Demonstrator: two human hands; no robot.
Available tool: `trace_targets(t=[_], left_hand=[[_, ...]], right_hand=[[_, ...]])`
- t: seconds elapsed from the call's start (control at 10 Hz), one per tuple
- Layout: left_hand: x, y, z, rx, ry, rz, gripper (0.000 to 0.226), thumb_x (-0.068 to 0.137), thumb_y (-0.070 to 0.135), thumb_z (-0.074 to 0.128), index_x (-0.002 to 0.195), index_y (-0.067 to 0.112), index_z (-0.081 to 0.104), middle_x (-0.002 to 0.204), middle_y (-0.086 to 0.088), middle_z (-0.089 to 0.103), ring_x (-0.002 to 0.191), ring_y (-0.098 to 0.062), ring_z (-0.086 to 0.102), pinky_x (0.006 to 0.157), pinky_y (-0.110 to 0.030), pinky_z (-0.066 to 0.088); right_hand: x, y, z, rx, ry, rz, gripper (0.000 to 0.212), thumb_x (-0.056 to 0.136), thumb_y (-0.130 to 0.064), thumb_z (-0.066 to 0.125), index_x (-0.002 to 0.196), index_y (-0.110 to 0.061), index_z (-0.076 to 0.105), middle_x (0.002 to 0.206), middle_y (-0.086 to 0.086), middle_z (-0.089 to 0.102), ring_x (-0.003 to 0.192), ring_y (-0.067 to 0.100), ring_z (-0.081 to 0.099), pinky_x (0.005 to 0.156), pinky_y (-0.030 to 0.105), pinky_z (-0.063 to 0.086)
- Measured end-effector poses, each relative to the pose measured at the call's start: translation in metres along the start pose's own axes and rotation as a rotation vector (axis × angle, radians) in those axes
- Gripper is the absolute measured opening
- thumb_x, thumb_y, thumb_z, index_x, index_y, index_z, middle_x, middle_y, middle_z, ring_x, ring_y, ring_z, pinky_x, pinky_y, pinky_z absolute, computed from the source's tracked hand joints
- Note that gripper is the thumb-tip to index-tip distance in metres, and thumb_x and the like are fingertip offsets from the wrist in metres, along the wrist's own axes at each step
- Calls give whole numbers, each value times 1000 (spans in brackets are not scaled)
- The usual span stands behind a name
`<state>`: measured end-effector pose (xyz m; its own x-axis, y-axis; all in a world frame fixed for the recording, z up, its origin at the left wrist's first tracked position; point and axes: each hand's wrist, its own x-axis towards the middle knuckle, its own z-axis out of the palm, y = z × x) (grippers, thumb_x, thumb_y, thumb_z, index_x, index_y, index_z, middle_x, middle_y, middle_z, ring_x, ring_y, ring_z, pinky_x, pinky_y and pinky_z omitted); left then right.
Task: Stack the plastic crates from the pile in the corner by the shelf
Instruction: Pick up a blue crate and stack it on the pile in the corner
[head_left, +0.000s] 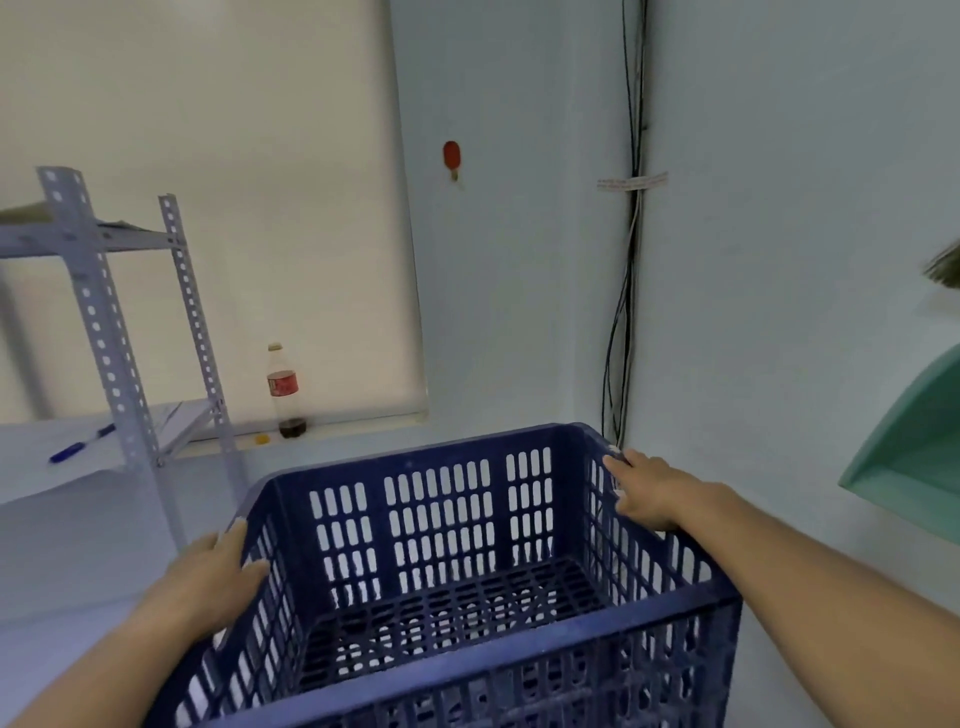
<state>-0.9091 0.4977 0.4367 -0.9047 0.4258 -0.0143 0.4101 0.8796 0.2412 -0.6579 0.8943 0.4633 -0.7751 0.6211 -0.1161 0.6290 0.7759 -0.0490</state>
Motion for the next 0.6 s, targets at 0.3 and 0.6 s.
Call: trace_targets(t=[0.3, 0.6], left_hand=[[-12, 13, -5, 66, -71, 7, 63, 100, 35, 34, 152, 9, 9, 160, -16, 7, 139, -35, 34, 110, -37, 32], [-30, 61, -26, 125, 227, 226, 65, 101, 43, 30, 156, 20, 4, 165, -8, 0, 150, -27, 9, 119, -41, 14]], right_hand=[[-7, -6, -3, -78, 2, -28, 70, 96, -32, 44, 154, -25, 5, 162, 0, -3, 144, 28, 21, 115, 36, 25], [-30, -42, -49, -44, 220, -66, 66, 97, -42, 41, 153, -28, 11, 162, 3, 2, 147, 26, 14, 116, 41, 23]])
